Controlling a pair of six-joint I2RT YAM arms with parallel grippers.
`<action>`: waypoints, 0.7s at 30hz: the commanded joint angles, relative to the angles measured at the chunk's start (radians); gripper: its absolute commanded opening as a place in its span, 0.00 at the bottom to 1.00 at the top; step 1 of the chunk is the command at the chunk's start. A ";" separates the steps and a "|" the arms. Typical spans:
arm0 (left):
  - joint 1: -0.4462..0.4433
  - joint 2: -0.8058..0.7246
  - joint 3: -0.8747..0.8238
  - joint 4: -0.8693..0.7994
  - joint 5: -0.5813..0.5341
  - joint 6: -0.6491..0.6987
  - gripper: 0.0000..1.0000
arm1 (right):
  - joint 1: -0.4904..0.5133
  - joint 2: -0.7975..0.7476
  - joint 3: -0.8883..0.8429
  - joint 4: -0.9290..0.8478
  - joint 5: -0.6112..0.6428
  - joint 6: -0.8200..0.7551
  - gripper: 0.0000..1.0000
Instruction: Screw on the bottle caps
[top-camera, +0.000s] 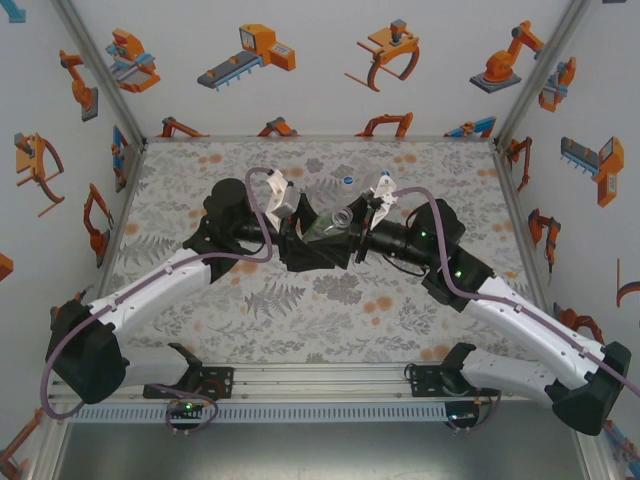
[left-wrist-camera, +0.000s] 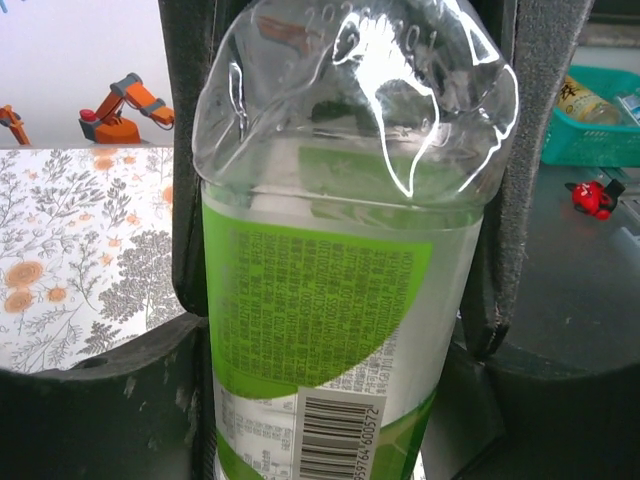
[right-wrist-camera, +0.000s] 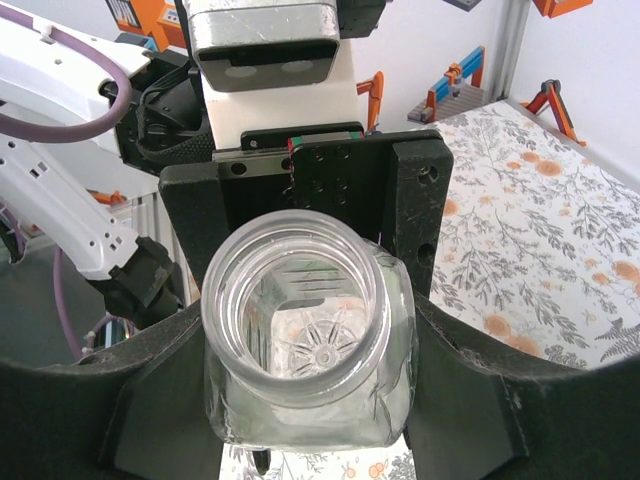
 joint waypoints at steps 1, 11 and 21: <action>-0.010 -0.009 0.031 -0.025 0.005 0.022 0.44 | 0.004 0.010 0.000 0.082 -0.013 0.027 0.22; 0.009 -0.061 0.051 -0.270 -0.097 0.190 0.35 | 0.002 -0.037 0.024 -0.064 0.144 -0.074 0.67; 0.189 -0.115 0.060 -0.422 -0.184 0.217 0.18 | -0.075 -0.074 0.017 -0.304 0.490 -0.129 0.71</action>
